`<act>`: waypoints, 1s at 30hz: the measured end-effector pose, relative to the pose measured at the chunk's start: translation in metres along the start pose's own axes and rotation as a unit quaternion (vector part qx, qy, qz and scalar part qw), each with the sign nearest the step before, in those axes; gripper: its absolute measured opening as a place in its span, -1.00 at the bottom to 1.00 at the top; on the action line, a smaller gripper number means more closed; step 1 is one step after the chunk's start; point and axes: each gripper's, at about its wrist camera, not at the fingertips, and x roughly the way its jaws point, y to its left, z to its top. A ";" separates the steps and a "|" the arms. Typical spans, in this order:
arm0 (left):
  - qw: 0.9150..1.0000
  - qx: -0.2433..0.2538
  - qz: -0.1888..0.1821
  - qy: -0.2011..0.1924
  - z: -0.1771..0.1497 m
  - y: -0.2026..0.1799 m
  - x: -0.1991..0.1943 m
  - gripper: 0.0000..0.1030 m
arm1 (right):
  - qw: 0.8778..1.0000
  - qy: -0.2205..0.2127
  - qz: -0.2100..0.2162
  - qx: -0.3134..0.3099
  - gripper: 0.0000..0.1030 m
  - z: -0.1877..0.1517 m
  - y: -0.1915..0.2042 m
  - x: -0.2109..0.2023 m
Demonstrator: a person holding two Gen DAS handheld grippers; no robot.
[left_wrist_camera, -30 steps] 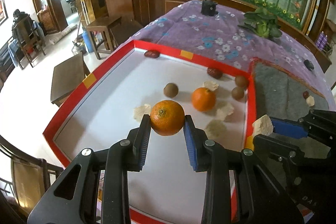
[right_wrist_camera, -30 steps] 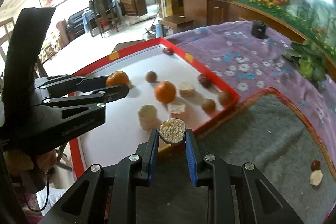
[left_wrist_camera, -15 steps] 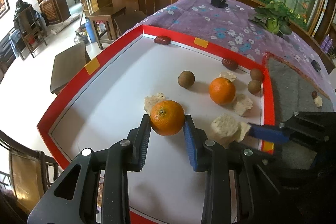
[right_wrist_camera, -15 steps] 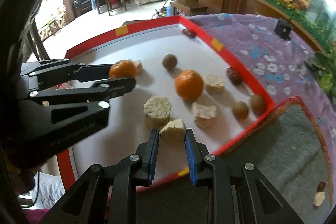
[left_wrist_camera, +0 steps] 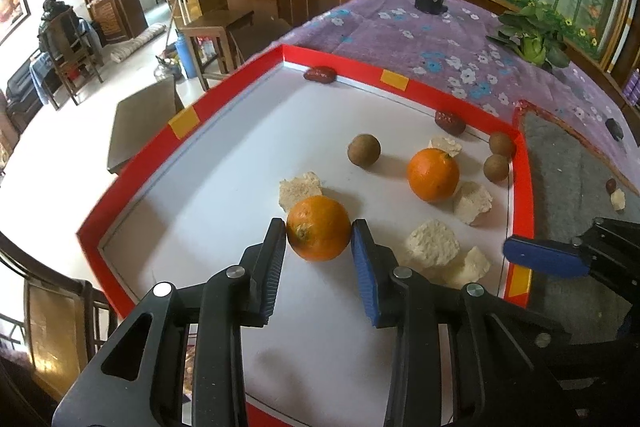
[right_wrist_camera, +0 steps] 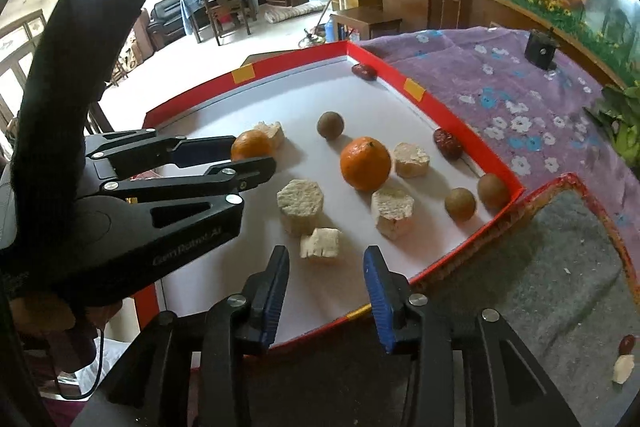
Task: Organize fruits
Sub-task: 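Carry the orange and white cube into the tray and open both grippers, then move both open grippers back over the gray mat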
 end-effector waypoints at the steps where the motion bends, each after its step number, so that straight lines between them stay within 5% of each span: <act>1: 1.000 0.001 0.004 -0.005 0.001 -0.001 -0.002 -0.23 | 1.000 -0.002 0.000 0.002 -0.28 -0.001 -0.001 -0.002; 4: 1.000 0.002 0.012 -0.027 0.004 -0.003 -0.013 0.15 | 1.000 -0.013 0.001 0.013 -0.28 -0.004 -0.007 -0.013; 16: 0.998 0.036 -0.006 -0.050 0.017 -0.049 -0.030 0.16 | 0.997 -0.038 -0.038 0.059 -0.24 -0.026 -0.049 -0.054; 30: 0.991 0.104 -0.075 -0.040 0.018 -0.150 -0.031 0.16 | 0.981 -0.035 -0.101 0.159 -0.21 -0.105 -0.128 -0.102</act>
